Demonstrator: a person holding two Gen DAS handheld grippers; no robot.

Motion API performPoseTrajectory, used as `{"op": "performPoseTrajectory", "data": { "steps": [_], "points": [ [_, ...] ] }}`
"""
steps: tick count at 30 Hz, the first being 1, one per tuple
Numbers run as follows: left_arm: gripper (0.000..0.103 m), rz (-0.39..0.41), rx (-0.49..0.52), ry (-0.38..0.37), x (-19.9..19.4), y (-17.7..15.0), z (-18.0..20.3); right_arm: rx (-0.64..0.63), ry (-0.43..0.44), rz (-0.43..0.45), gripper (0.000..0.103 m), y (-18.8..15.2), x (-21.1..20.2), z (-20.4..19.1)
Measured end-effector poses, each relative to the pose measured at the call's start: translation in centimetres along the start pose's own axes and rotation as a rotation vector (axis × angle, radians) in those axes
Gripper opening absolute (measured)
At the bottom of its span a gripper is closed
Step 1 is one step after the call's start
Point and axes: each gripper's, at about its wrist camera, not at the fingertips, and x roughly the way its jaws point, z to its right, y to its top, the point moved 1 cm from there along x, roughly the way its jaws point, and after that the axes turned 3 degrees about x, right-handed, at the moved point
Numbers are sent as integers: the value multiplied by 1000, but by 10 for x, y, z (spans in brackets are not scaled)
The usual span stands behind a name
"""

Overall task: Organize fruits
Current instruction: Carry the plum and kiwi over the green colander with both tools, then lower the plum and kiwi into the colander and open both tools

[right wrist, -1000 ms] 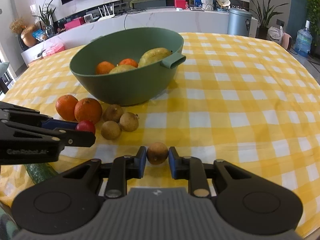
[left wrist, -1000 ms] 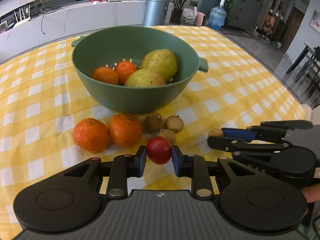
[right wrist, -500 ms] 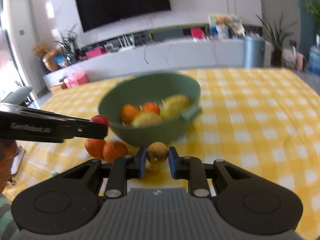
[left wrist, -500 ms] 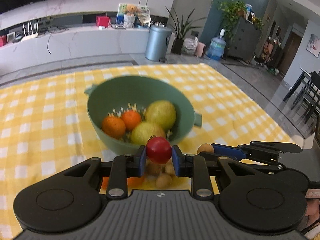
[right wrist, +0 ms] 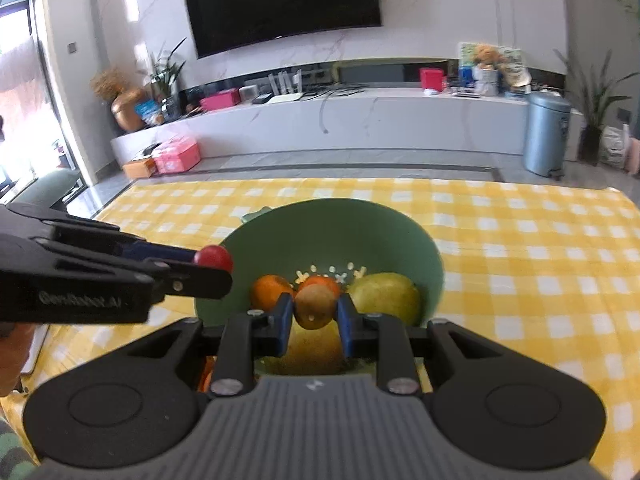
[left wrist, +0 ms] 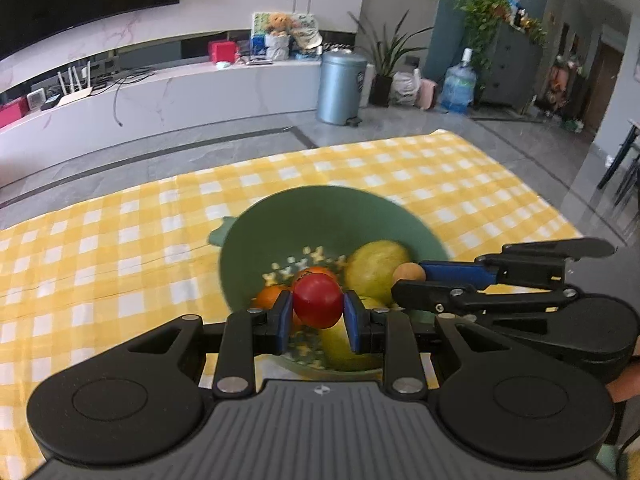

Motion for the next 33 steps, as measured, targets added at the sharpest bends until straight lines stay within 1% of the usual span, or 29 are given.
{"op": "performPoseTrajectory", "data": {
  "steps": [4, 8, 12, 15, 19, 21, 23, 27, 33],
  "points": [
    [30, -21, -4, -6, 12, -3, -6, -24, 23, -46, 20, 7, 24, 0],
    [30, -39, 27, 32, 18, -6, -7, -75, 43, -68, 20, 8, 39, -6],
    [30, -55, 18, 20, 23, -8, -10, -138, 34, -86, 20, 8, 49, -10],
    [30, -62, 45, 21, 26, -10, -8, -152, 33, -97, 20, 9, 53, -9],
    [30, -74, 112, 24, 28, -12, 1, -128, 52, -110, 20, 10, 56, -4],
    [31, -81, 149, 14, 29, -14, 5, -118, 69, -122, 20, 10, 58, -3],
    [33, -84, 163, -3, 29, -15, 7, -120, 74, -140, 20, 10, 59, -2],
    [35, -72, 162, -16, 31, -17, 6, -98, 86, -154, 20, 11, 61, 0],
    [38, -34, 86, -43, 25, -17, -7, -31, 112, -157, 20, 15, 60, 5]
  ]
}}
